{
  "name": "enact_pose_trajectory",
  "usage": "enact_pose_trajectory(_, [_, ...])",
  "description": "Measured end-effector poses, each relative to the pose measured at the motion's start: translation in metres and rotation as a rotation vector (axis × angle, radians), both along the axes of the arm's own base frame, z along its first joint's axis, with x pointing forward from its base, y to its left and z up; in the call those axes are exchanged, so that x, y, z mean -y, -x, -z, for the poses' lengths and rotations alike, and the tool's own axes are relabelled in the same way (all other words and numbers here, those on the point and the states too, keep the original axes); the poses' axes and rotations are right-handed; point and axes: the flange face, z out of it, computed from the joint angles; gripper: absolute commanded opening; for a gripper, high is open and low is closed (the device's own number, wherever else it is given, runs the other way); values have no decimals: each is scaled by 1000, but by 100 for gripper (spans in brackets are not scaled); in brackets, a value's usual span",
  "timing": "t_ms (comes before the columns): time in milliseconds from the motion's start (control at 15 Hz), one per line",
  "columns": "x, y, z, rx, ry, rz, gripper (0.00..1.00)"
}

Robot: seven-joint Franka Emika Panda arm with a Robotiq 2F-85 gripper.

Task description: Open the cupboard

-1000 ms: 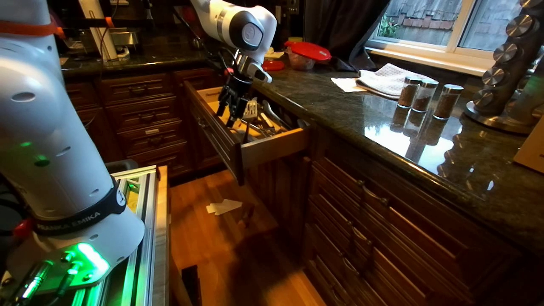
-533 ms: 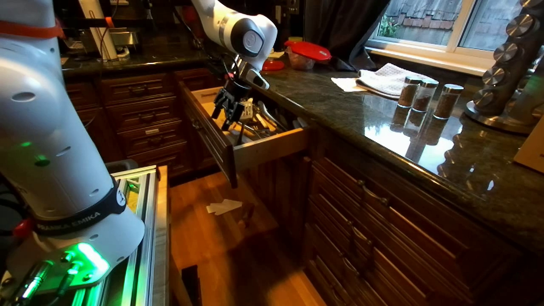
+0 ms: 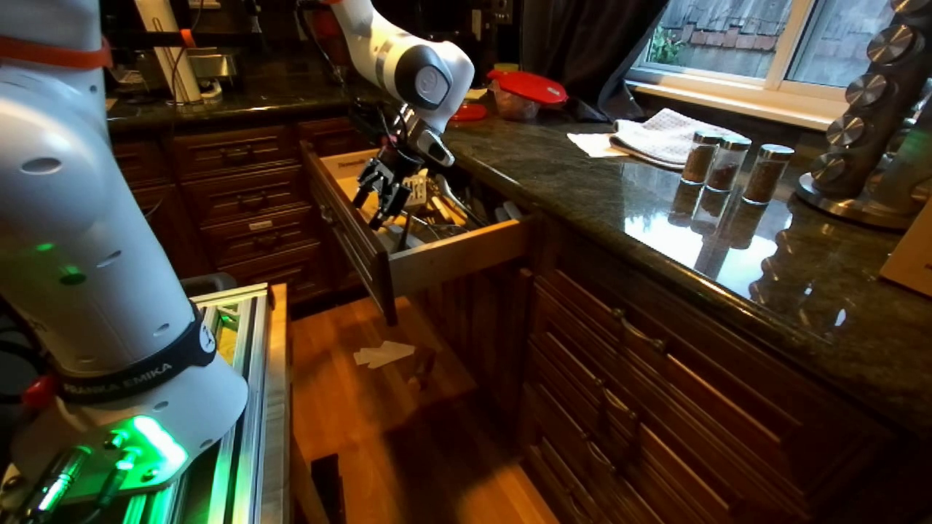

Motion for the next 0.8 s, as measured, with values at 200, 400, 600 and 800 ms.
enact_pose_trajectory(200, [-2, 2, -2, -47, -10, -4, 100])
enact_pose_trajectory(400, [-3, 5, -4, -92, -12, -17, 100])
enact_pose_trajectory(600, [-4, 7, -3, -123, -11, -23, 100])
enact_pose_trajectory(800, [-5, 9, -3, -158, -15, -24, 100])
